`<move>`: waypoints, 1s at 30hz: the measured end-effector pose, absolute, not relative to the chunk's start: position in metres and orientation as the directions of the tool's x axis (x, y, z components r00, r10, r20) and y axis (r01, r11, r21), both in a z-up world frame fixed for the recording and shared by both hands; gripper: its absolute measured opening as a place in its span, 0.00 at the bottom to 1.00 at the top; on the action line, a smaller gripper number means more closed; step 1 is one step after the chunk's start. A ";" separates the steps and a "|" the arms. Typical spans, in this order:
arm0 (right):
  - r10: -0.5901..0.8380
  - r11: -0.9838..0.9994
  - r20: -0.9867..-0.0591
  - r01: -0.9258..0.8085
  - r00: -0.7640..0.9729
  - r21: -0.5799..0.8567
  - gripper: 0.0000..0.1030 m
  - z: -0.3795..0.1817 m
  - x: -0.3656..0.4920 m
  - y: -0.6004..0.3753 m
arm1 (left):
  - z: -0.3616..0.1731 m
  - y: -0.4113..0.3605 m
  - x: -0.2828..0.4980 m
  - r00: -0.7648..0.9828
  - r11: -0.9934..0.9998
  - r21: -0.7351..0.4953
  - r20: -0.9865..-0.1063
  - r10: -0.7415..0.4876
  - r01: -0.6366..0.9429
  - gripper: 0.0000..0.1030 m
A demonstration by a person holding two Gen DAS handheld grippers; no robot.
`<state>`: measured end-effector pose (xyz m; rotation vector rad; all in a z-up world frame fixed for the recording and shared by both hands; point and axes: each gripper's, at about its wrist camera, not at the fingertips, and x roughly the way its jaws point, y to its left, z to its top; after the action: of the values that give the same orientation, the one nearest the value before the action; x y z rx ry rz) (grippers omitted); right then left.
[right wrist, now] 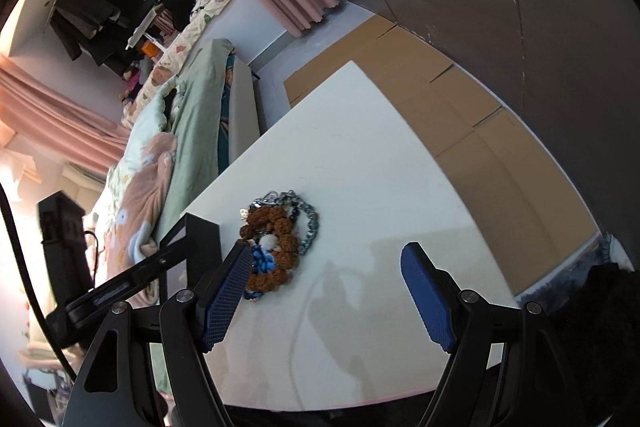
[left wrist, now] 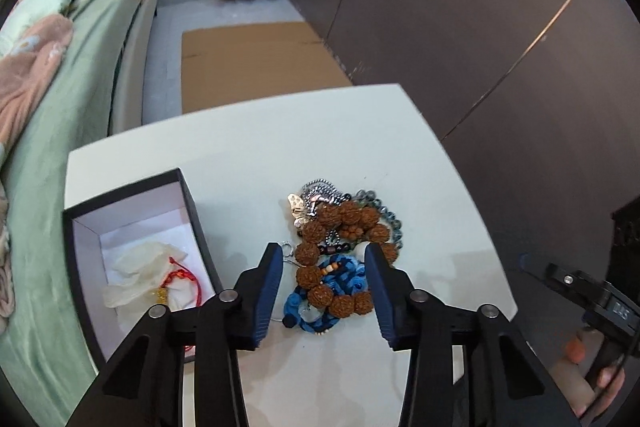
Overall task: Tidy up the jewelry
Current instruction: 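Grasp the brown bead bracelet from the pile with the left tool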
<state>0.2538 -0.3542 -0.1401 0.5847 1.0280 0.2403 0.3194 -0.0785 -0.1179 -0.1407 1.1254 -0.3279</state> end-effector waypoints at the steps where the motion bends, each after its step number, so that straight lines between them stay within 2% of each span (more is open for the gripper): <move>1: 0.450 0.823 -0.735 0.084 0.507 0.562 0.76 -0.141 0.254 -0.356 | -0.122 -0.082 0.322 0.380 0.946 -0.263 -0.869 -0.318 0.190 0.38; 7: 0.440 0.817 -0.746 0.121 0.500 0.563 0.76 -0.153 0.252 -0.371 | -0.137 -0.100 0.335 0.340 0.957 -0.203 -0.902 -0.265 0.208 0.33; 17: 0.423 0.820 -0.760 0.149 0.495 0.553 0.76 -0.160 0.250 -0.386 | -0.173 -0.122 0.353 0.278 0.976 -0.074 -0.952 -0.130 0.204 0.32; 19: 0.423 0.819 -0.760 0.150 0.494 0.554 0.76 -0.160 0.250 -0.387 | -0.175 -0.122 0.353 0.278 0.977 -0.072 -0.952 -0.128 0.202 0.23; 22: 0.427 0.819 -0.759 0.146 0.492 0.555 0.75 -0.159 0.249 -0.385 | -0.167 -0.119 0.350 0.287 0.975 -0.087 -0.947 -0.145 0.204 0.19; 30: 0.453 0.813 -0.748 0.119 0.486 0.570 0.74 -0.157 0.252 -0.371 | -0.116 -0.105 0.329 0.342 0.945 -0.226 -0.891 -0.298 0.235 0.19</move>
<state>0.2522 -0.3708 -0.1568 0.6151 1.0603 0.2190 0.3288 -0.1052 -0.1158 -0.0611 1.1723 -0.3464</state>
